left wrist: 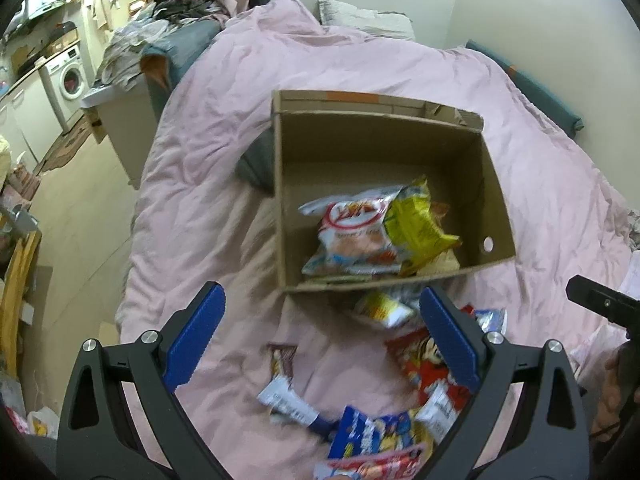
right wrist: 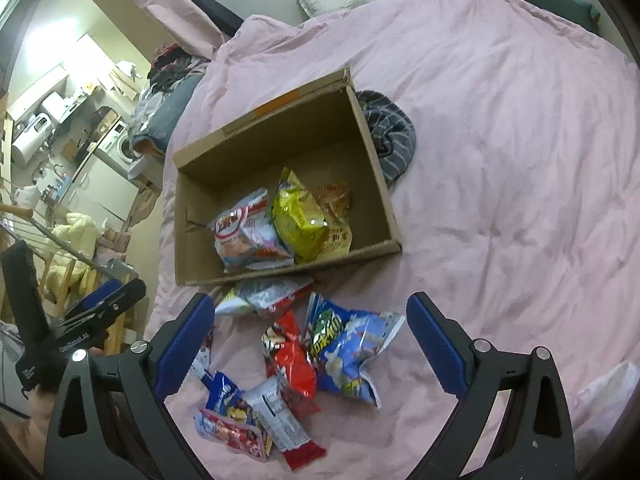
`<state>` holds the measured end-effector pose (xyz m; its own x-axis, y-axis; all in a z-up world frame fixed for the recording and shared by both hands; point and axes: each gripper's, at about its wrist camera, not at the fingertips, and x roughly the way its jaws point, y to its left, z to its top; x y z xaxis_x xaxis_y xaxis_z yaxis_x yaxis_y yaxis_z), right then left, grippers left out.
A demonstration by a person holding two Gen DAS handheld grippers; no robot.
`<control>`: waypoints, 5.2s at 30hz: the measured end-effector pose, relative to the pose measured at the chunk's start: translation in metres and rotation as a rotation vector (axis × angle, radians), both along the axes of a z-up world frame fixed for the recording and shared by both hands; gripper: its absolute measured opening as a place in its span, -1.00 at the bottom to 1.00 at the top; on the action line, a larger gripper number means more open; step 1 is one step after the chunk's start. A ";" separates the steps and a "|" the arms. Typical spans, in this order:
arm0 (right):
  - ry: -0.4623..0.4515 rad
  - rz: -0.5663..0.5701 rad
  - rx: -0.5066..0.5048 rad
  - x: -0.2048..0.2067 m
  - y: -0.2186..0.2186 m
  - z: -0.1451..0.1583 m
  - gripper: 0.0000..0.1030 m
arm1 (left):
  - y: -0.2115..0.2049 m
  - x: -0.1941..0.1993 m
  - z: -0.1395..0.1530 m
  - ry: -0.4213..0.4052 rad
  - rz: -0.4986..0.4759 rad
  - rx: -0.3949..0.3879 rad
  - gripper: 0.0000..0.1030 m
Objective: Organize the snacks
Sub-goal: 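Withdraw both tools from the box back over the remaining pile, then grasp the white snack bar with the left tool, then grasp the red snack bag with the right tool and lift it, then carry both snacks into the box and open both tools to drop them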
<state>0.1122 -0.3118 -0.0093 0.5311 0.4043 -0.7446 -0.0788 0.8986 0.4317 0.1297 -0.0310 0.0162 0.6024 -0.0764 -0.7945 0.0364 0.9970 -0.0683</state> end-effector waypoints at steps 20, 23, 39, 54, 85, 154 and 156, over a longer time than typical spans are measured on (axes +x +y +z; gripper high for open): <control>0.027 -0.036 -0.023 -0.017 0.005 -0.036 0.92 | 0.039 -0.033 -0.035 0.073 0.102 0.006 0.87; 0.041 -0.043 -0.030 -0.015 0.004 -0.042 0.92 | 0.045 -0.032 -0.043 0.098 0.133 -0.012 0.88; 0.109 -0.078 0.023 -0.007 0.003 -0.054 0.92 | 0.082 -0.021 -0.101 0.378 0.322 -0.243 0.39; 0.118 -0.083 0.025 -0.006 0.000 -0.057 0.92 | 0.031 -0.020 -0.118 0.462 0.165 -0.210 -0.74; 0.236 0.211 0.047 -0.010 0.050 -0.084 -0.63 | 0.022 -0.030 -0.075 0.302 0.079 -0.165 -0.74; -0.276 -0.060 0.033 0.095 -0.010 0.008 -0.73 | -0.021 0.120 -0.009 -0.022 -0.029 0.030 -0.74; -0.267 -0.053 0.003 0.101 -0.004 0.002 -0.74 | -0.020 0.125 -0.016 -0.005 -0.026 0.019 -0.74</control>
